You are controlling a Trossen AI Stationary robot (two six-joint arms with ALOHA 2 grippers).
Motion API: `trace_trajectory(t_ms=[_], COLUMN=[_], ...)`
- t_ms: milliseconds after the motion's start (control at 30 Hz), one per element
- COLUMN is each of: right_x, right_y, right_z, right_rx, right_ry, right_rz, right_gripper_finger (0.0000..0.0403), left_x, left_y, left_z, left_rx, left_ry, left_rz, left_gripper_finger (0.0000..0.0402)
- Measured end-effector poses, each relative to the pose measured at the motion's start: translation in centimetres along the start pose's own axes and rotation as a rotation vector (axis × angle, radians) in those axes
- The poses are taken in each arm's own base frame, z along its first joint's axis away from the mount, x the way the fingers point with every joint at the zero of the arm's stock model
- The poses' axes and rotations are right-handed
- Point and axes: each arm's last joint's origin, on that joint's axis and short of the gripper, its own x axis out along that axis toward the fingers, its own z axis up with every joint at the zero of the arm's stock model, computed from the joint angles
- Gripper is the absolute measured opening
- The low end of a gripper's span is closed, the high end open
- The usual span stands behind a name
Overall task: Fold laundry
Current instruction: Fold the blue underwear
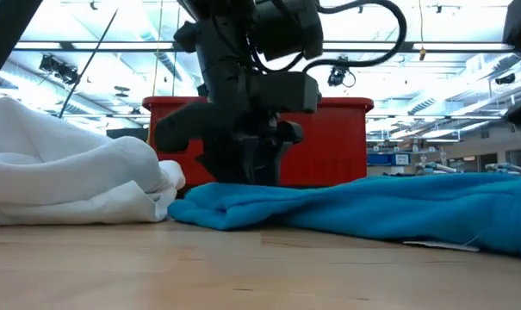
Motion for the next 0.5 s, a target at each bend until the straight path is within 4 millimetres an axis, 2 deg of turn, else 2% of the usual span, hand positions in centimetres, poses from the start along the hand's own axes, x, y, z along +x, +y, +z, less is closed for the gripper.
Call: trace_trajectory(t_ms=[133, 233, 367, 500], right_x=[-2.7, -3.8, -3.5, -2.2], right_y=[0.0, -0.2, -0.3, -0.4], right_z=[1.5, 2.1, 2.1, 1.6], right_rx=[0.011, -0.019, -0.072, -0.101], right_ry=[-0.132, -0.248, -0.314, -0.355], right_rz=[0.039, -0.004, -0.081, -0.181], right_gripper_finger=[0.0163, 0.0162, 0.0162, 0.0162], left_x=[-1.9, -2.4, -2.9, -2.7], left_y=[0.3, 0.4, -0.7, -3.9], left_z=[0.4, 0.5, 1.5, 3.5], left_rx=[0.019, 0.031, 0.026, 0.054], left_ry=[-0.052, -0.063, -0.13, -0.219], left_rz=[0.043, 0.057, 0.069, 0.095], left_gripper_finger=[0.0182, 0.0182, 0.0182, 0.0182])
